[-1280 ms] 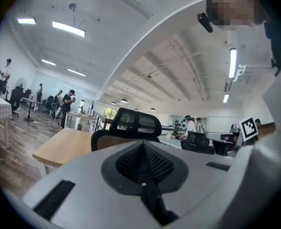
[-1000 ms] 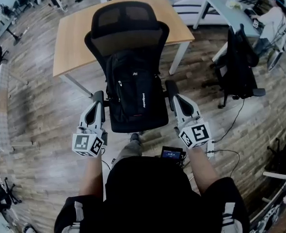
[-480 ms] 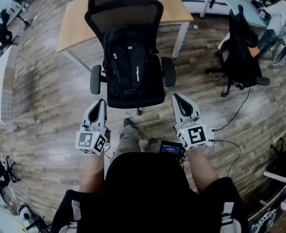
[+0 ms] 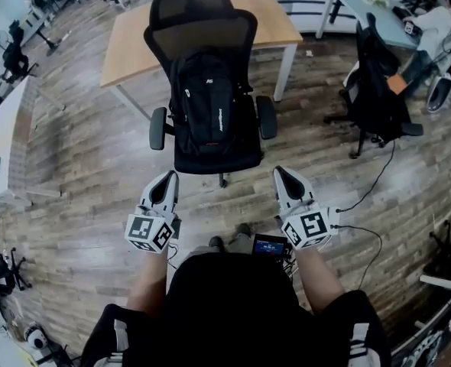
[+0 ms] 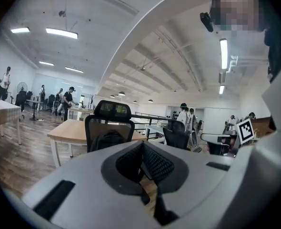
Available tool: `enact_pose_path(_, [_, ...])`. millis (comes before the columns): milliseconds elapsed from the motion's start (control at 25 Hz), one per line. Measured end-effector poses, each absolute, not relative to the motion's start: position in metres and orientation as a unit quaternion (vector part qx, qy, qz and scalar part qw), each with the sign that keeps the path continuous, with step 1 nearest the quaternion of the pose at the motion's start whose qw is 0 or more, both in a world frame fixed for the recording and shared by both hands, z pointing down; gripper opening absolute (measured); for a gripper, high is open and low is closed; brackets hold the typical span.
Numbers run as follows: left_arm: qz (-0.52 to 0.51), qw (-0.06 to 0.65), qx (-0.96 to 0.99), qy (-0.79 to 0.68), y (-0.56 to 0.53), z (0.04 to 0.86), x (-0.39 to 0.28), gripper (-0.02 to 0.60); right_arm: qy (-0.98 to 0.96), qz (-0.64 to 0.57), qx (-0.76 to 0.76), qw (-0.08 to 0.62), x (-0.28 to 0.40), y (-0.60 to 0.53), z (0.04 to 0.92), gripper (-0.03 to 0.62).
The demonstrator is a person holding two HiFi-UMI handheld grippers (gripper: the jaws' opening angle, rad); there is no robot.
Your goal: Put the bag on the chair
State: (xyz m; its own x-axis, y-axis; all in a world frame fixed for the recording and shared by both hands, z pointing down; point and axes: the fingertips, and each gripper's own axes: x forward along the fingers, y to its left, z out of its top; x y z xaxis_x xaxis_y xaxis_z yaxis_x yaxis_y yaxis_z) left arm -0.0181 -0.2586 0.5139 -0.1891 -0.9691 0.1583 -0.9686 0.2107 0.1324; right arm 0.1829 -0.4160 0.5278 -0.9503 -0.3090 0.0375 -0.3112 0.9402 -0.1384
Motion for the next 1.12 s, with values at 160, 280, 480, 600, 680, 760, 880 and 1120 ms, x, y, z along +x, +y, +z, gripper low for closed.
enact_pose_path(160, [-0.005, 0.083, 0.613, -0.786, -0.248, 0.508, -0.027, 0.003, -0.982, 0.066, 0.179, 0.013, 0.180, -0.405, 0.528, 0.012])
enact_pose_path(280, [-0.005, 0.055, 0.593, -0.804, -0.229, 0.502, -0.038, 0.003, -0.982, 0.064, 0.176, 0.012, 0.167, -0.380, 0.524, 0.012])
enact_pose_path(480, [-0.015, 0.050, 0.587, -0.808, -0.186, 0.505, -0.049, 0.003, -0.979, 0.055, 0.193, 0.024, 0.157, -0.339, 0.524, 0.011])
enact_pose_path(600, [-0.016, 0.054, 0.589, -0.806, -0.153, 0.507, -0.055, 0.003, -0.977, 0.055, 0.200, 0.043, 0.156, -0.314, 0.528, 0.011])
enact_pose_path(680, [-0.020, 0.058, 0.590, -0.805, -0.133, 0.509, -0.056, 0.003, -0.975, 0.052, 0.207, 0.057, 0.156, -0.299, 0.530, 0.011])
enact_pose_path(760, [-0.009, 0.053, 0.596, -0.801, -0.115, 0.513, -0.053, 0.003, -0.972, 0.058, 0.218, 0.068, 0.156, -0.285, 0.533, 0.011])
enact_pose_path(880, [0.012, 0.046, 0.606, -0.794, -0.096, 0.524, -0.043, 0.003, -0.969, 0.065, 0.226, 0.069, 0.157, -0.261, 0.533, 0.011])
enact_pose_path(1120, [0.005, 0.061, 0.614, -0.787, -0.081, 0.539, -0.019, 0.003, -0.969, 0.094, 0.219, 0.062, 0.177, -0.237, 0.542, 0.011])
